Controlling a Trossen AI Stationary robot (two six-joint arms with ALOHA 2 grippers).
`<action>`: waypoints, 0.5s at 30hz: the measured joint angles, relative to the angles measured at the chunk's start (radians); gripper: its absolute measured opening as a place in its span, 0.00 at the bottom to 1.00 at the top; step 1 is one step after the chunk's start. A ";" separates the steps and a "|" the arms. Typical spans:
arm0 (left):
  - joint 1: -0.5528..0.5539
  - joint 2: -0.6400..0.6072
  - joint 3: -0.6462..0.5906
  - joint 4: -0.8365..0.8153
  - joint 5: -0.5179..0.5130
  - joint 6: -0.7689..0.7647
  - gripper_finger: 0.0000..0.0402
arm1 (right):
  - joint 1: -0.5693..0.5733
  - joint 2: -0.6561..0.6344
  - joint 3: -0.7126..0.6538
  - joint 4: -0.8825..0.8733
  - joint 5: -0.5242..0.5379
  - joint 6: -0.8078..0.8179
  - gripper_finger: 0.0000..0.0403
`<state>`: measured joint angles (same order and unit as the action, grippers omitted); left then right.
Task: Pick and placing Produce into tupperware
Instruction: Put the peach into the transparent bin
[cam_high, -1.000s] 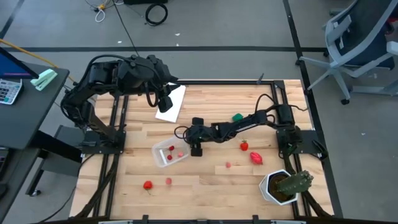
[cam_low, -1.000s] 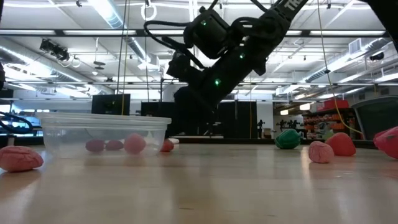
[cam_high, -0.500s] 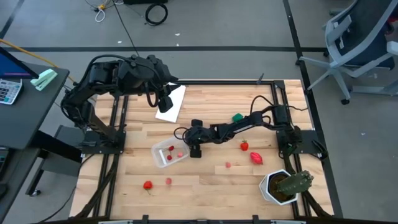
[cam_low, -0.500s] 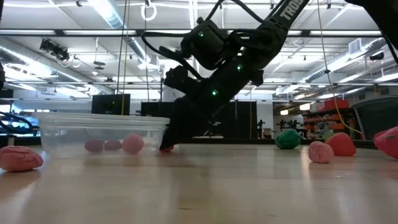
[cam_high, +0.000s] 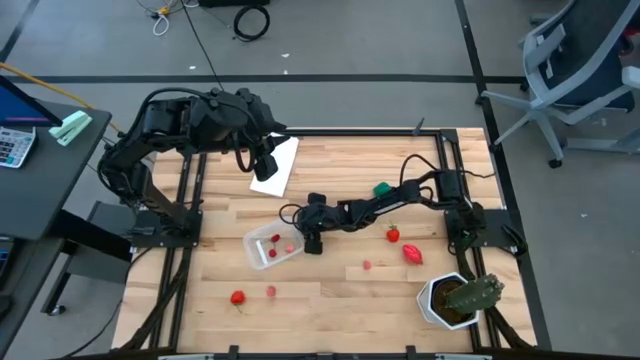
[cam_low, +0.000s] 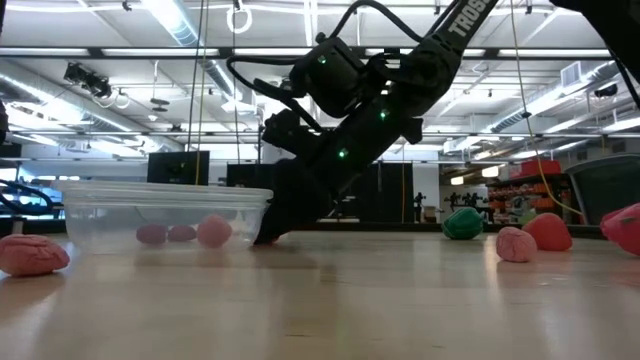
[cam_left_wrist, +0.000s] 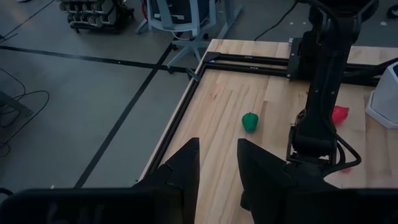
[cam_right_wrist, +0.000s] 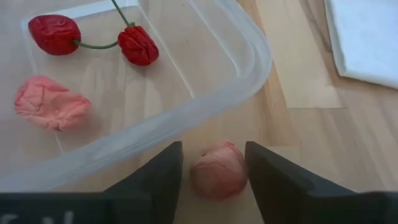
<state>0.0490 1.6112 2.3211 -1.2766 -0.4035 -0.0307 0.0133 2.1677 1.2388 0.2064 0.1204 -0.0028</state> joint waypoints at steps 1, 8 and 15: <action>0.000 0.000 0.000 0.000 0.000 0.000 0.29 | 0.000 0.000 0.000 -0.003 0.000 0.010 0.41; 0.000 0.000 0.000 0.000 0.000 -0.001 0.27 | 0.002 -0.015 -0.001 -0.030 0.067 0.043 0.23; 0.000 0.000 0.000 -0.043 0.000 -0.010 0.29 | 0.001 -0.114 -0.002 -0.157 0.276 0.051 0.22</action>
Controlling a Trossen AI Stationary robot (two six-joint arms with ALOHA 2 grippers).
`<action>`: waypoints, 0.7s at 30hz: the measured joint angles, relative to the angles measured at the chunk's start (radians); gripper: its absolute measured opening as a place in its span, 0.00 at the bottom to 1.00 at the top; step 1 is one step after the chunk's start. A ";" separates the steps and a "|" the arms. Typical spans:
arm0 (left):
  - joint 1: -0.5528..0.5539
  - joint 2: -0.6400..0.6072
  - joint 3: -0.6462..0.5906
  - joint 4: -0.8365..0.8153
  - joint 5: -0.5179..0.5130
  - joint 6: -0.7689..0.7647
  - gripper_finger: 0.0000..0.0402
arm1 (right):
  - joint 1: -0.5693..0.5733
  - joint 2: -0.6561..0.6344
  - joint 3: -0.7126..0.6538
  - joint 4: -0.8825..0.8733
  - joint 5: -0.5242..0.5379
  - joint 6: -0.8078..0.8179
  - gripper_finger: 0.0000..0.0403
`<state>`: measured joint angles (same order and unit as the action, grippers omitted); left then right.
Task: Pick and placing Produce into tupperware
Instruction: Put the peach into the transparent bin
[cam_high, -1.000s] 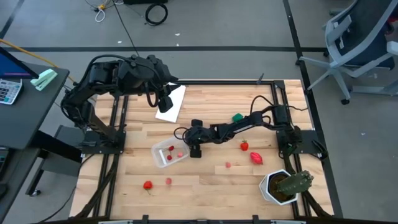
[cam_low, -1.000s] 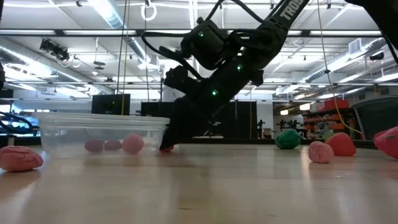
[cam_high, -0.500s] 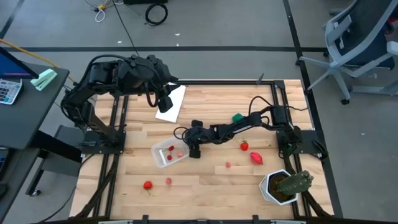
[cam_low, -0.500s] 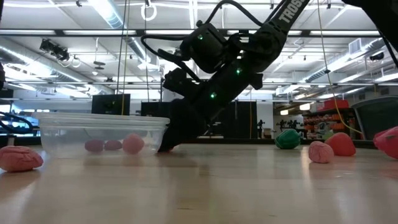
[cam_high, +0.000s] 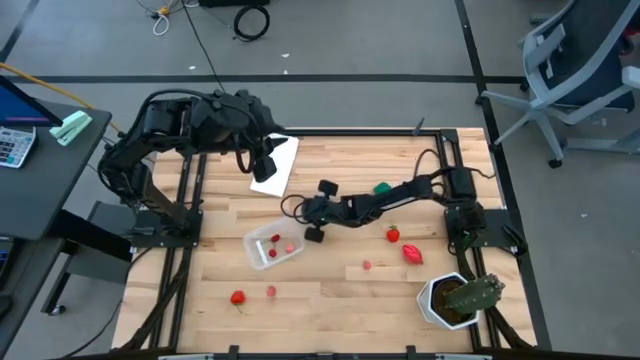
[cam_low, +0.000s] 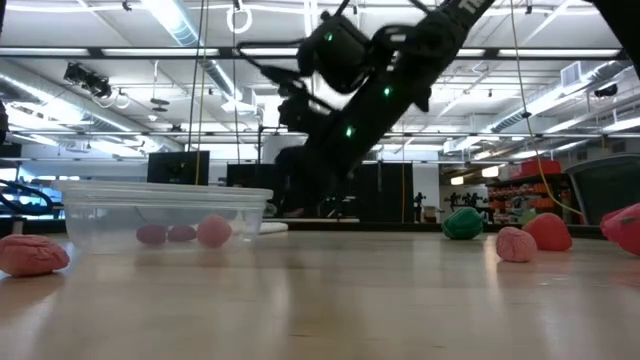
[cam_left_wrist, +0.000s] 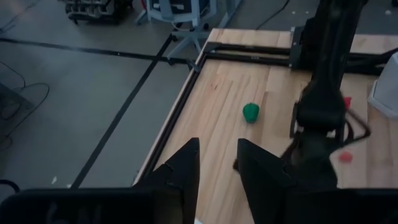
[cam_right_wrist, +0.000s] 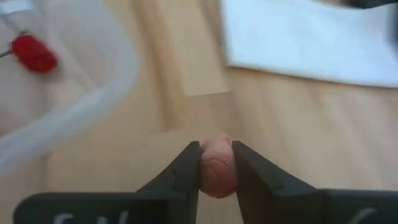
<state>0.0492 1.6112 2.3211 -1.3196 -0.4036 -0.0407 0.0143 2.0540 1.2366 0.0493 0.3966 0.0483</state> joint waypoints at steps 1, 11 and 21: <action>0.000 0.000 0.000 -0.004 0.000 0.000 0.29 | 0.001 -0.024 0.000 -0.019 0.020 0.000 0.23; 0.000 0.000 0.000 -0.004 0.000 -0.001 0.28 | 0.018 -0.084 0.003 0.334 -0.315 0.058 0.24; 0.000 0.000 0.000 0.019 0.000 -0.034 0.30 | 0.075 0.154 0.224 0.250 -0.366 0.004 0.34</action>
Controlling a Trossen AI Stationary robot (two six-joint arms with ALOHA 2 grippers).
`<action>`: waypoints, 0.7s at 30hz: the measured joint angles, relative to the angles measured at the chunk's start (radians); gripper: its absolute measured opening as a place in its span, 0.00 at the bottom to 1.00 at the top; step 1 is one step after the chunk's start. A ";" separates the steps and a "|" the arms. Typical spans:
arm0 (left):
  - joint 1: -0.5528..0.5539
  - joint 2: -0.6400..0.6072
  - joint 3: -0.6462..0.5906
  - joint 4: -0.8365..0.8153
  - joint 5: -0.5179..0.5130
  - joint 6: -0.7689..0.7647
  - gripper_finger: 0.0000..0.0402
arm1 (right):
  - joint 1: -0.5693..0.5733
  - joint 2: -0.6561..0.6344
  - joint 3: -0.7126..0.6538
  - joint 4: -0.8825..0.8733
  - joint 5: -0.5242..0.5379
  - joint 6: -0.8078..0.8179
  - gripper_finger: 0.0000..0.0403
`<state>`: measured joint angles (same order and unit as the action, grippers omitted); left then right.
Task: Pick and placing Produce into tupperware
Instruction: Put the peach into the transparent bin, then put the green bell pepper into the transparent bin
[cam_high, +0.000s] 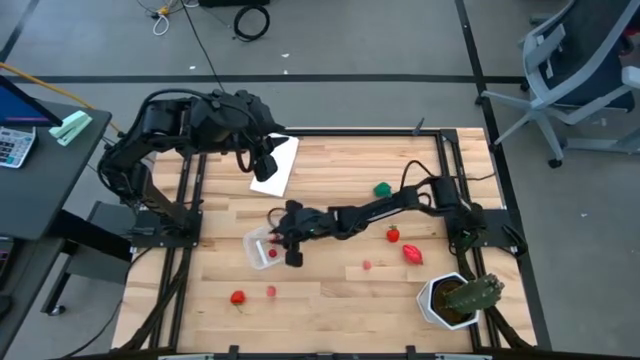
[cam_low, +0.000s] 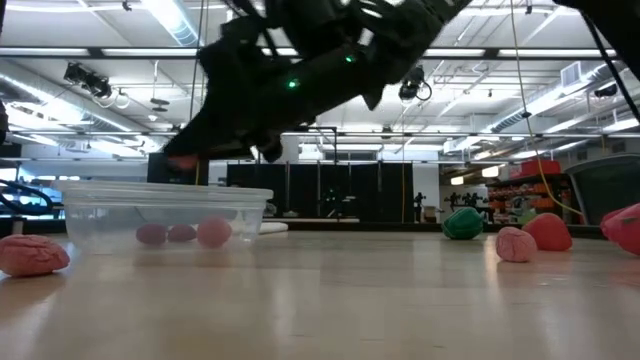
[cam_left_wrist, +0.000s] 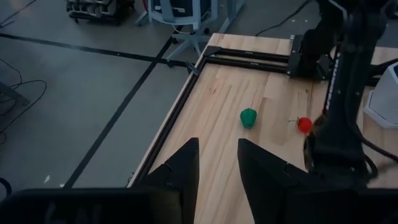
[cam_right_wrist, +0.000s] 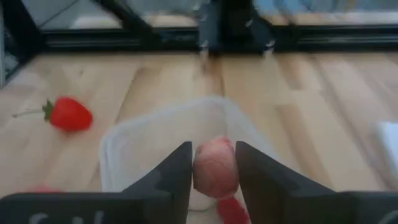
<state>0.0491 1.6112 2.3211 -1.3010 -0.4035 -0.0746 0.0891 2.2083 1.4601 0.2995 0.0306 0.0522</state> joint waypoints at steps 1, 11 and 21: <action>0.000 0.000 0.000 0.001 0.000 0.000 0.30 | 0.001 0.013 0.038 -0.071 0.009 -0.005 0.36; 0.000 0.000 0.000 0.000 0.000 0.000 0.30 | 0.000 0.059 0.238 -0.426 0.054 -0.001 0.53; -0.002 0.000 0.000 -0.076 0.000 -0.067 0.28 | 0.012 -0.139 0.237 -0.867 0.126 0.006 0.51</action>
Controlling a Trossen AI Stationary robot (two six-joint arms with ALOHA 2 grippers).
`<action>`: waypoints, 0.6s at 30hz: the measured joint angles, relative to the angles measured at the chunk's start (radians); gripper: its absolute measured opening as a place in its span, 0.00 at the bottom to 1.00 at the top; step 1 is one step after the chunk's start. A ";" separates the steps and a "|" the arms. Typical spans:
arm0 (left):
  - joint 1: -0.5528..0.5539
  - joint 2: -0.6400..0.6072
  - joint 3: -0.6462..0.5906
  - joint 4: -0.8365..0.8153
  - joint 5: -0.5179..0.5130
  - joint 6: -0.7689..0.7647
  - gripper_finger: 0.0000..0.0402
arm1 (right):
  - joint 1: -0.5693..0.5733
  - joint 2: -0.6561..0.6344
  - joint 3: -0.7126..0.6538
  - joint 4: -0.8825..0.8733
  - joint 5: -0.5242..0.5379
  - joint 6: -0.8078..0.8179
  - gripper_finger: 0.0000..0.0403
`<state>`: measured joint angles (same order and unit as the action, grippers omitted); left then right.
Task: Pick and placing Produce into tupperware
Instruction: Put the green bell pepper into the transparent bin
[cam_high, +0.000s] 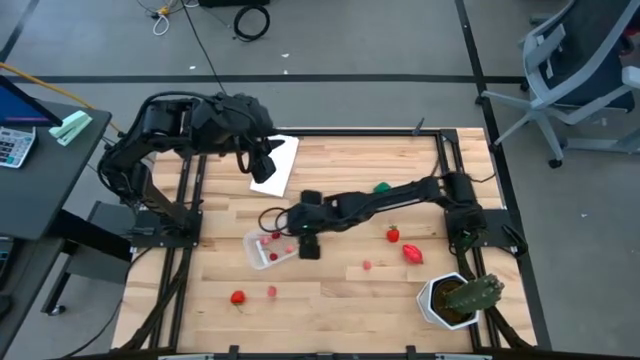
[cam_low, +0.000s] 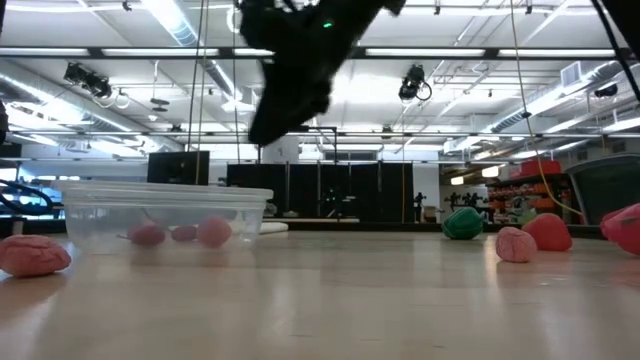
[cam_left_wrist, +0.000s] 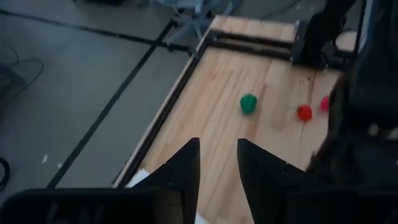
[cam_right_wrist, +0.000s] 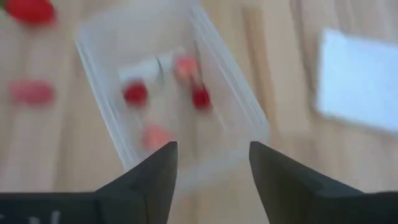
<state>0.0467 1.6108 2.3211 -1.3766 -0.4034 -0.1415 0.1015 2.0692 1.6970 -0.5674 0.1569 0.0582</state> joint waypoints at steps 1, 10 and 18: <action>0.000 0.000 0.000 -0.012 0.000 -0.004 0.29 | 0.001 -0.024 0.000 -0.068 0.019 0.000 0.51; 0.000 0.000 0.000 -0.022 0.000 -0.005 0.27 | 0.013 -0.205 0.000 -0.561 0.146 -0.032 0.49; 0.000 0.000 0.000 -0.032 0.000 -0.004 0.28 | 0.019 -0.264 -0.031 -0.760 0.207 -0.005 0.59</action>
<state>0.0463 1.6108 2.3211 -1.4083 -0.4034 -0.1452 0.1204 1.8053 1.6661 -1.3277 0.3641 0.0537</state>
